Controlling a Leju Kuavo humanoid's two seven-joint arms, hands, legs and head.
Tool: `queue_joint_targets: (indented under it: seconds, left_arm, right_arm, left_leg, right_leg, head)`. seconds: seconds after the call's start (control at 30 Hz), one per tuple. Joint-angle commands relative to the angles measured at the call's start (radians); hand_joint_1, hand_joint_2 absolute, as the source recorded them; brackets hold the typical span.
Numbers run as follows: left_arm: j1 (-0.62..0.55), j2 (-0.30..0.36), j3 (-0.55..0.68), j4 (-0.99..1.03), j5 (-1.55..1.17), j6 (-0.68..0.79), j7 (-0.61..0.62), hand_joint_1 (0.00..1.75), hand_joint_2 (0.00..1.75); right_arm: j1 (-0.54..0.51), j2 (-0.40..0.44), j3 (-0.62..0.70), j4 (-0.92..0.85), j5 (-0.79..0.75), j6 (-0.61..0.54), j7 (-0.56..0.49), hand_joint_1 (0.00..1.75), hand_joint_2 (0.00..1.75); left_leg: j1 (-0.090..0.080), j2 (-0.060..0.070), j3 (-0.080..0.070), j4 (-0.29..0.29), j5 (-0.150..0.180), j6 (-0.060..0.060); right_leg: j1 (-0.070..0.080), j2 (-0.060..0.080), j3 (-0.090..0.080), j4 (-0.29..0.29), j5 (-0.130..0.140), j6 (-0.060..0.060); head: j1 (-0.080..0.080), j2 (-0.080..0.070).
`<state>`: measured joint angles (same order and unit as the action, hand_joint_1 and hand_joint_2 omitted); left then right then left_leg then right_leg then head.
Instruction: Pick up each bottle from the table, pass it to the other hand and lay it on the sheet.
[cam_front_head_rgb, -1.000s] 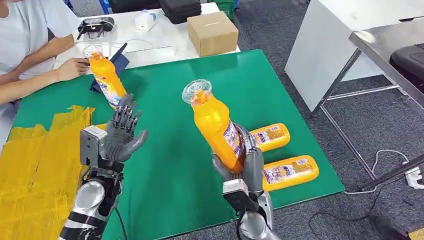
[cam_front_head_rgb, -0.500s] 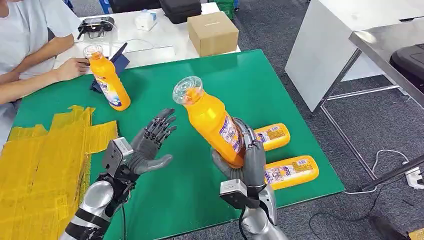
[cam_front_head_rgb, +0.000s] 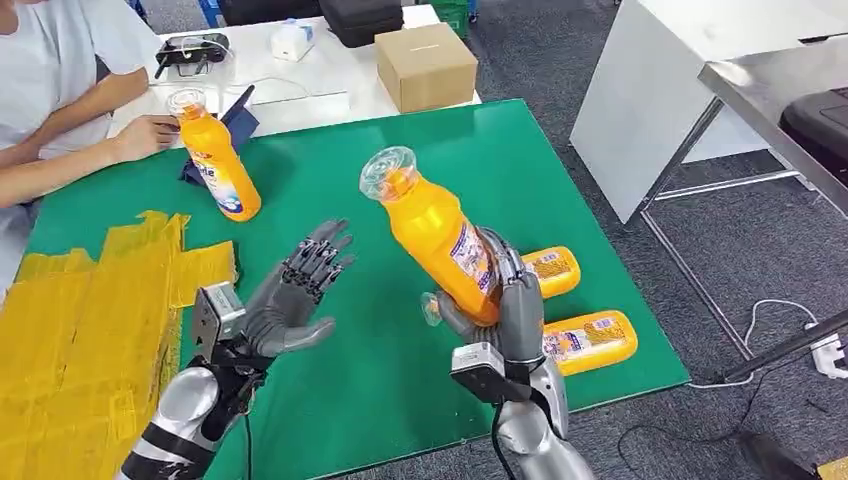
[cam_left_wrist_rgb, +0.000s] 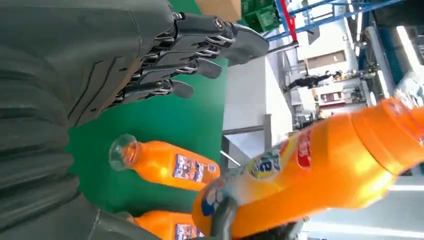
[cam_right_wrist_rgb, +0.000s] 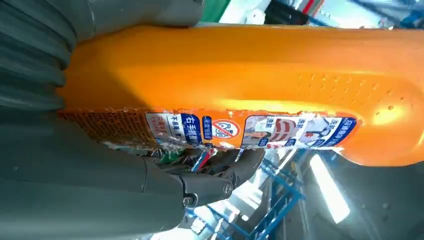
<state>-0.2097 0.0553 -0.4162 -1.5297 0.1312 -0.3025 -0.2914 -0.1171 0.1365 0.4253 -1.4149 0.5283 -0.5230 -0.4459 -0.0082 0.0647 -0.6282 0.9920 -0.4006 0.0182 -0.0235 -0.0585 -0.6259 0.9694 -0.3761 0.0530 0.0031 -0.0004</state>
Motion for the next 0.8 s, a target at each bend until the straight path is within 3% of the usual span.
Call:
queue_joint_targets:
  seconds: [0.03,0.33,0.37,0.4,0.63,0.77,0.8]
  left_arm:
    - [-0.020,0.009,-0.014,0.015,0.000,-0.006,0.005,0.00,1.75]
    - [-0.020,0.010,-0.013,0.016,0.001,-0.006,0.004,0.00,1.75]
    - [-0.026,0.009,-0.015,0.023,0.001,-0.004,0.008,0.00,1.75]
    - [-0.029,0.005,-0.014,0.029,0.005,-0.003,0.012,0.00,1.75]
    - [-0.044,-0.001,-0.030,0.057,0.024,-0.002,0.026,0.00,1.75]
    - [-0.060,0.000,-0.040,0.079,0.031,0.001,0.028,0.00,1.75]
    - [-0.071,-0.002,-0.041,0.094,0.034,0.006,0.028,0.00,1.75]
  right_arm:
    - [-0.044,0.006,0.016,0.073,0.010,0.007,0.000,1.75,1.75]
    - [-0.044,0.003,0.015,0.074,0.010,0.008,-0.001,1.75,1.75]
    - [-0.049,-0.001,0.047,0.082,0.022,0.030,-0.004,1.75,1.75]
    - [-0.053,0.000,0.071,0.096,0.037,0.037,-0.003,1.75,1.75]
    - [-0.069,0.021,0.182,0.167,0.058,0.030,-0.002,1.75,1.75]
    - [-0.072,0.009,0.227,0.146,-0.025,0.104,-0.028,1.75,1.75]
    - [-0.066,-0.002,0.239,0.127,-0.107,0.193,-0.059,1.75,1.75]
  left_leg:
    - [0.002,-0.003,0.004,0.000,-0.002,-0.002]
    - [0.001,-0.003,0.003,0.000,-0.002,-0.001]
    - [0.004,-0.006,0.009,0.003,-0.006,-0.003]
    - [0.002,-0.003,0.003,0.000,-0.001,-0.001]
    - [0.002,-0.004,0.004,0.000,-0.002,-0.002]
    - [0.002,-0.004,0.004,0.000,-0.001,-0.001]
    - [0.003,-0.005,0.006,0.001,-0.003,-0.002]
  right_leg:
    - [0.001,0.004,0.004,0.000,-0.001,-0.002]
    - [0.000,0.004,0.003,0.000,-0.001,-0.002]
    - [0.002,0.008,0.009,0.001,-0.005,-0.005]
    - [0.001,0.003,0.003,0.000,-0.001,-0.002]
    - [0.001,0.004,0.004,-0.001,-0.001,-0.003]
    - [0.001,0.003,0.003,-0.001,-0.001,-0.002]
    - [0.001,0.004,0.006,0.000,-0.002,-0.003]
  head:
    - [0.000,0.000]
    - [0.000,0.000]
    - [0.000,0.000]
    - [0.000,0.000]
    - [0.000,0.000]
    - [0.000,0.000]
    - [0.000,0.000]
